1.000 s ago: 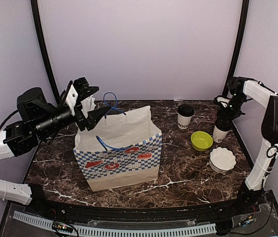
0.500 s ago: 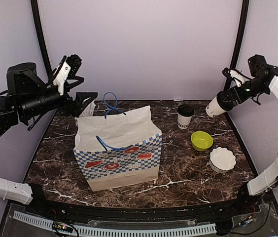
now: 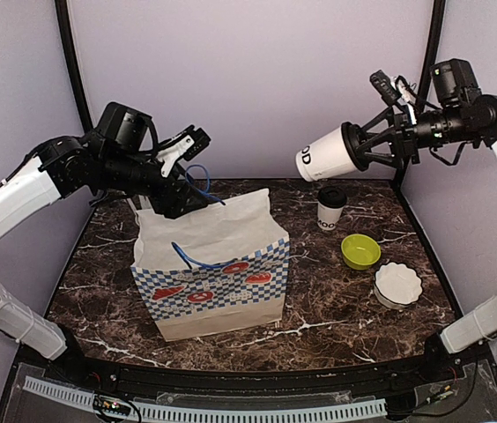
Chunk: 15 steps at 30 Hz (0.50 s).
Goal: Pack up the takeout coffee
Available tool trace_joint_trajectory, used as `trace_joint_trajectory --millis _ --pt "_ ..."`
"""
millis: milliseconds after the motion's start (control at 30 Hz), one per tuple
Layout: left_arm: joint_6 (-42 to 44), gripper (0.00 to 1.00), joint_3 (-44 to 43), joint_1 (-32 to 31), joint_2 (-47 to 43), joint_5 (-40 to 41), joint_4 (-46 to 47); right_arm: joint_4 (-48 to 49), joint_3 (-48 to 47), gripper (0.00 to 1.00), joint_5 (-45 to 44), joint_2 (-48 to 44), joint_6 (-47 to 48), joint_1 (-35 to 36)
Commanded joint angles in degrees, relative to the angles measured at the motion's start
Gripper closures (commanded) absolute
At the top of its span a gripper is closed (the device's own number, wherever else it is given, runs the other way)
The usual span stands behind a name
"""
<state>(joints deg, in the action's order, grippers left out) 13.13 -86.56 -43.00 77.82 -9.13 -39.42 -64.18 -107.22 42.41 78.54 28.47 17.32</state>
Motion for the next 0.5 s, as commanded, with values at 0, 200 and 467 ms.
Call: trace_joint_trajectory --millis 0,200,467 --pt "2.8 0.36 -1.8 0.6 1.9 -1.5 -1.7 2.0 -2.7 0.41 3.2 1.6 1.3 5.0" --pt "6.5 0.54 -4.3 0.8 6.5 -2.1 -2.2 -0.1 -5.0 0.41 2.4 4.2 3.9 12.2" --pt "6.9 0.84 -7.3 0.8 9.9 -12.8 -2.6 1.1 -10.4 0.41 -7.4 9.9 4.9 23.8"
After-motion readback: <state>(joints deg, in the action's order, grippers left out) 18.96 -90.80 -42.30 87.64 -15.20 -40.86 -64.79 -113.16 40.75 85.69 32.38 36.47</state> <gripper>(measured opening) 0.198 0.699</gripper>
